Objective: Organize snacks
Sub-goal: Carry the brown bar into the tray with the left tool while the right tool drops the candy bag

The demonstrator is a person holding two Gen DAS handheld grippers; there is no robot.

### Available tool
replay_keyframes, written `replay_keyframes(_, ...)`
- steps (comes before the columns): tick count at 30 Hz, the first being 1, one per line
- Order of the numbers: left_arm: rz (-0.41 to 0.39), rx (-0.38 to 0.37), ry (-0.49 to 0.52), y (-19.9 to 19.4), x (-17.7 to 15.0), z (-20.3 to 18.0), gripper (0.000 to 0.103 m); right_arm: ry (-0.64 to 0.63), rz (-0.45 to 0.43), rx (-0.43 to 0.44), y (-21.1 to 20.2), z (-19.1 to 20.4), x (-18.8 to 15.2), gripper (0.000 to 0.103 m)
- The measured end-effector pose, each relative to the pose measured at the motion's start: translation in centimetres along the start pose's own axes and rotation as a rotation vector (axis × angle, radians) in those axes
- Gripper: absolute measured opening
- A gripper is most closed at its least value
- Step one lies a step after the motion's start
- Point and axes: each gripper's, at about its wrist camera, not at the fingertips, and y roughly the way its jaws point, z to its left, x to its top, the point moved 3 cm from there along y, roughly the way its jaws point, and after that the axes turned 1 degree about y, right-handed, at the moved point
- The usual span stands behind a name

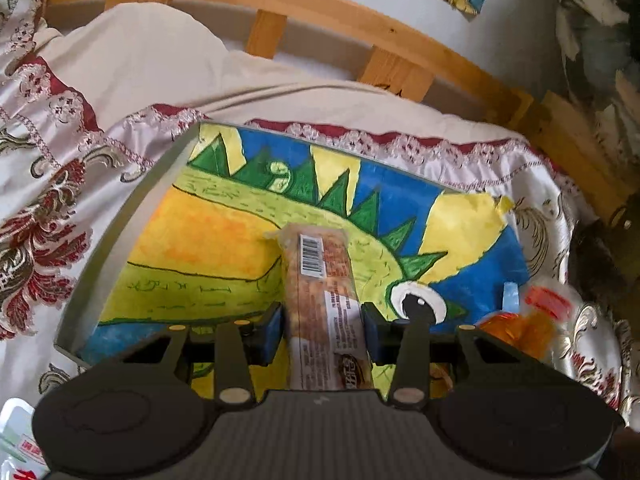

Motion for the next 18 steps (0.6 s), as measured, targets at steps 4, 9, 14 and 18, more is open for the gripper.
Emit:
replay_keyframes(4, 0.009, 0.009, 0.004, 0.3, -0.3, 0.0, 0.046, -0.001, -0.019, 0.002, -0.5, 0.0, 0.1, 0.051)
replay_keyframes(9, -0.012, 0.01, -0.007, -1.2, 0.1, -0.3, 0.068, -0.044, -0.05, 0.002, -2.2, 0.4, 0.3, 0.07)
replay_keyframes(14, -0.092, 0.0, -0.009, -4.8, 0.2, -0.5, 0.081, -0.069, -0.125, 0.014, -5.5, 1.0, 1.0, 0.085)
replay_keyframes(18, -0.191, 0.006, 0.004, -8.9, 0.0, -0.5, 0.089, -0.093, -0.198, 0.028, -9.2, 1.7, 1.6, 0.097)
